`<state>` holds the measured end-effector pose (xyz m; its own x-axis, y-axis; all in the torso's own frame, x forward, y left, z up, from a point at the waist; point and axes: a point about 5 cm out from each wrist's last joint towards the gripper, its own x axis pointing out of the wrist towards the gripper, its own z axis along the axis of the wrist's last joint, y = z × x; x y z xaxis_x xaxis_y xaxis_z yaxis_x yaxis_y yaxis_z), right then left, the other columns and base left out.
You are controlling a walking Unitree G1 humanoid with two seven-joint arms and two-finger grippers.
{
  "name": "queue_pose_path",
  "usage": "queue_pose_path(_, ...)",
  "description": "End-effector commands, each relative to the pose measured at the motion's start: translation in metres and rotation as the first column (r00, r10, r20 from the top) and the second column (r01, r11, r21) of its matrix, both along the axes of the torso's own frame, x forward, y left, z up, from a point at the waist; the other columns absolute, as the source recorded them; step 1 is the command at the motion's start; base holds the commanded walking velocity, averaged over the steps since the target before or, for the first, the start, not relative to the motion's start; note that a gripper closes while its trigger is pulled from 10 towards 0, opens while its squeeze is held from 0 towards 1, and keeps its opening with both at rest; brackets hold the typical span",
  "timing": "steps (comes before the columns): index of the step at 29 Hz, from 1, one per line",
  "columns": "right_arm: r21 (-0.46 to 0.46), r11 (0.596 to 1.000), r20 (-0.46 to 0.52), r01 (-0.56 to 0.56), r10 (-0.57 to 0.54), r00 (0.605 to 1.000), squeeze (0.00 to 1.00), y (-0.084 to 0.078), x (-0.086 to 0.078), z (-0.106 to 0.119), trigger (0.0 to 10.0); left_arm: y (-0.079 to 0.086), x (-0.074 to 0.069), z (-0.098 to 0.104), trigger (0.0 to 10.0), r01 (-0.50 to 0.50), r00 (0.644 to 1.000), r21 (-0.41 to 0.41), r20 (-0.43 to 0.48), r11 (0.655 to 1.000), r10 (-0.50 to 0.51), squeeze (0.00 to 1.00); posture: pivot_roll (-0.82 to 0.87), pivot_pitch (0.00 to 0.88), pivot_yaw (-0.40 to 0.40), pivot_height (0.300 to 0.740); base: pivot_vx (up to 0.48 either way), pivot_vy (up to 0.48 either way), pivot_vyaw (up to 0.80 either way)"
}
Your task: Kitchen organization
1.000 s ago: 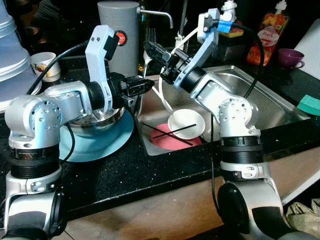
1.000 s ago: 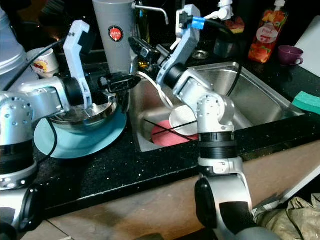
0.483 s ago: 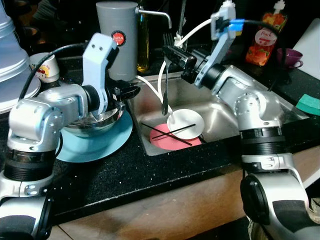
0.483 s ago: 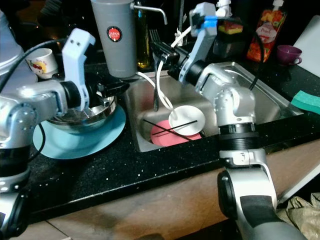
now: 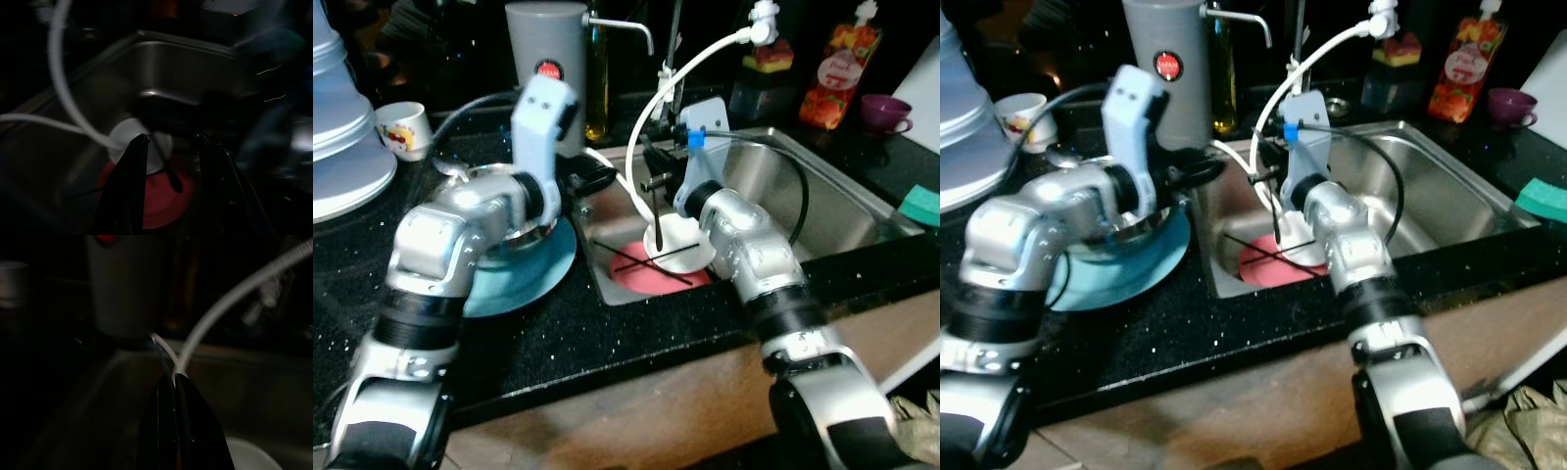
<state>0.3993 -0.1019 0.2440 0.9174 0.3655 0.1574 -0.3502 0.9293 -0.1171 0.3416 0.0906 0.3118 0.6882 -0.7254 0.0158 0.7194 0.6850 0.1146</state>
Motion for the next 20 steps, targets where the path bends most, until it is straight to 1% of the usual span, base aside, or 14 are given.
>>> queue_pose_path(1,0.011,0.998,0.005,0.059,-0.059,0.998,0.0,-0.009,0.002,-0.005,0.0,-0.005,0.001,-0.004,10.0,0.022,1.0,0.029,-0.011,0.999,-0.021,0.0,0.04,0.096,0.018,0.74,0.0,0.0,0.0)
queue_pose_path(2,0.016,0.996,-0.014,0.092,-0.092,0.996,0.0,-0.013,0.004,-0.012,0.0,-0.011,-0.001,-0.011,10.0,0.055,0.998,0.083,-0.04,0.995,-0.052,0.0,0.04,0.1,0.021,0.74,0.0,0.0,0.0)
queue_pose_path(3,0.016,0.996,-0.014,0.092,-0.092,0.996,0.0,-0.013,0.004,-0.012,0.0,-0.011,-0.001,-0.011,10.0,0.055,0.998,0.083,-0.04,0.995,-0.052,0.0,0.04,0.1,0.021,0.74,0.0,0.0,0.0)
queue_pose_path(5,0.005,0.995,-0.027,0.104,-0.103,0.994,0.0,-0.015,0.004,-0.018,0.0,-0.013,-0.001,-0.022,10.0,0.073,0.996,0.161,-0.064,0.984,-0.063,0.0,0.04,0.1,0.021,0.74,0.0,0.0,0.0)
queue_pose_path(6,0.0,0.994,-0.033,0.106,-0.106,0.994,0.0,-0.016,0.004,-0.02,0.0,-0.013,-0.001,-0.026,10.0,0.071,0.996,0.188,-0.07,0.98,-0.059,0.0,0.04,0.1,0.021,0.74,0.0,0.0,0.0)
queue_pose_path(7,-0.008,0.994,-0.05,0.106,-0.107,0.993,0.0,-0.015,0.004,-0.026,0.0,-0.011,0.002,-0.034,10.0,0.049,0.998,0.229,-0.06,0.972,-0.037,0.0,0.05,0.102,0.02,0.74,0.0,0.0,0.0)
queue_pose_path(8,-0.014,0.994,-0.054,0.108,-0.108,0.993,0.0,-0.015,0.003,-0.03,0.0,-0.01,0.004,-0.037,10.0,0.038,0.998,0.249,-0.05,0.968,-0.026,0.0,0.05,0.102,0.02,0.74,0.0,0.0,0.0)
queue_pose_path(11,-0.02,0.993,-0.057,0.116,-0.117,0.992,0.0,-0.015,0.003,-0.035,0.0,-0.009,0.006,-0.041,10.0,0.026,0.999,0.275,-0.04,0.961,-0.015,0.0,0.05,0.102,0.02,0.74,0.0,0.0,0.0)
queue_pose_path(14,0.012,0.99,-0.099,0.137,-0.135,0.986,0.0,-0.017,0.004,-0.044,0.0,-0.006,0.006,-0.047,10.0,0.021,0.999,0.313,-0.054,0.95,-0.004,0.0,0.05,0.107,0.02,0.74,0.0,0.0,0.0)
queue_pose_path(18,0.028,0.99,-0.134,0.142,-0.137,0.981,0.0,-0.017,0.004,-0.05,0.0,-0.004,0.004,-0.051,10.0,0.027,0.998,0.326,-0.067,0.945,-0.005,0.0,0.05,0.106,0.021,0.74,0.0,0.0,0.0)
queue_pose_path(20,0.04,0.989,-0.16,0.142,-0.134,0.978,0.0,-0.016,0.004,-0.053,4.0,-0.003,0.003,-0.052,10.0,0.038,0.996,0.307,-0.087,0.951,-0.012,0.0,0.05,0.104,0.021,0.74,0.0,0.0,0.0)
